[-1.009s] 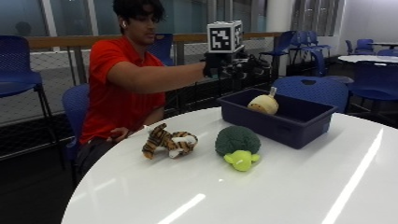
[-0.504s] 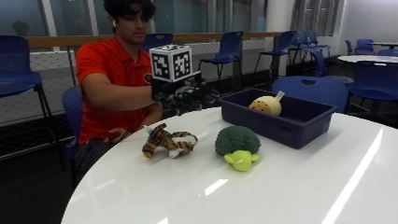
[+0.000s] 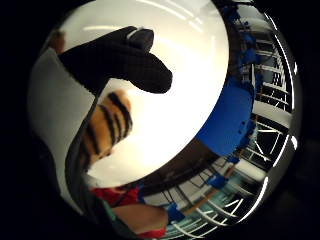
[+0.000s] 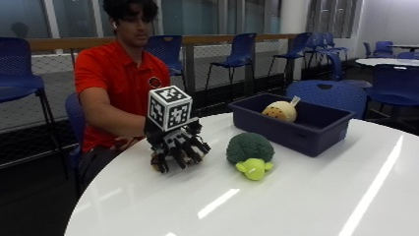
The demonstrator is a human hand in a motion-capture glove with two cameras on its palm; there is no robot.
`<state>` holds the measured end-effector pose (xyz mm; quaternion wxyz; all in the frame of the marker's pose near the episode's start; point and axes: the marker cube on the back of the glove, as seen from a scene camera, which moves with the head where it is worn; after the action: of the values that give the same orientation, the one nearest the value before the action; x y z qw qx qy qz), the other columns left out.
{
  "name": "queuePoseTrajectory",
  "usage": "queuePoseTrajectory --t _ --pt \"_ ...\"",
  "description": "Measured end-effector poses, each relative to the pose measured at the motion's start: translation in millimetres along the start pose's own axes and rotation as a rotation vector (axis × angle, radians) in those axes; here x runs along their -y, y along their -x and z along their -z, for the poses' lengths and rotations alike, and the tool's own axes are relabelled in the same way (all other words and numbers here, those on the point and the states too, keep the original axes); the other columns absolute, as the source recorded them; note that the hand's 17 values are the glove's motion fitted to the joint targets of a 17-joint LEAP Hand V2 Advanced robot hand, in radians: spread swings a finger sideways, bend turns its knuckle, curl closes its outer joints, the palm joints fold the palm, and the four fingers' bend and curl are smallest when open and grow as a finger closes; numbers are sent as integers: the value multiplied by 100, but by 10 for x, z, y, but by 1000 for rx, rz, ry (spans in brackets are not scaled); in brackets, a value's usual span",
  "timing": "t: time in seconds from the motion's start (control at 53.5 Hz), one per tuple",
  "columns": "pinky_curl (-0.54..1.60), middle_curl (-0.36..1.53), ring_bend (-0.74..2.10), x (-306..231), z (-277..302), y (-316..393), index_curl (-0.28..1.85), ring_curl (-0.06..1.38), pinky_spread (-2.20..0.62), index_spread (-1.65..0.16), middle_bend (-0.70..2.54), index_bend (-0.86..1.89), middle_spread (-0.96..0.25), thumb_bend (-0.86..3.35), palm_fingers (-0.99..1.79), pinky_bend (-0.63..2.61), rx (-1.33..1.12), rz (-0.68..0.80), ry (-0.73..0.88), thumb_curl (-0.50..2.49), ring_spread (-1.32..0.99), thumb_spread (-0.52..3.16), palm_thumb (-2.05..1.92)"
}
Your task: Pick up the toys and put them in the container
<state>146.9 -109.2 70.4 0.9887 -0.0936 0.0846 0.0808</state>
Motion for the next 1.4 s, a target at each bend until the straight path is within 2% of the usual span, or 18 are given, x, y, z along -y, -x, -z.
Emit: queuePoseTrajectory --t 0.075,0.205,0.243,0.355,0.486,0.579,0.747,0.859,0.971,1.102,1.308,1.401 --pt "41 25 22 -5 -123 4 20 29 5 -35 13 12 -7 -3 -5 115 2 0 -16 25 -2 100 -1" --pt "41 26 52 -51 -172 37 14 37 -9 -36 19 3 -10 3 4 120 4 -7 -65 29 -11 112 12" --pt "42 26 73 -51 -175 34 8 40 -23 -37 19 -9 -11 6 26 133 11 -12 -76 31 -18 115 17" --pt "43 31 91 -51 -186 47 2 45 -38 -40 31 0 -20 10 47 142 -2 -5 -121 34 -32 126 27" --pt "41 37 97 -34 -193 88 1 47 -44 -41 46 11 -28 13 69 136 -74 15 -243 38 -39 129 35" --pt "39 42 96 -23 -192 105 3 48 -46 -41 54 17 -34 14 80 129 -111 33 -292 45 -43 119 45" --pt "36 49 88 31 -163 120 8 46 -47 -39 64 30 -39 12 100 112 -128 74 -334 55 -46 98 54" --pt "36 53 85 107 -69 110 12 46 -48 -38 68 37 -40 11 108 104 -117 89 -289 61 -46 88 57" --pt "36 56 85 170 193 110 15 47 -48 -37 68 41 -41 10 111 100 -41 70 -267 66 -46 81 60" --pt "37 60 87 222 853 273 17 48 -49 -36 68 44 -41 8 111 97 -21 68 -272 72 -46 75 61" --pt "40 65 89 327 1724 1019 21 50 -49 -35 66 46 -43 5 110 97 23 128 -311 79 -46 69 62" --pt "40 67 90 413 1949 1467 22 50 -49 -35 66 45 -43 3 110 97 22 170 -326 81 -45 67 62"
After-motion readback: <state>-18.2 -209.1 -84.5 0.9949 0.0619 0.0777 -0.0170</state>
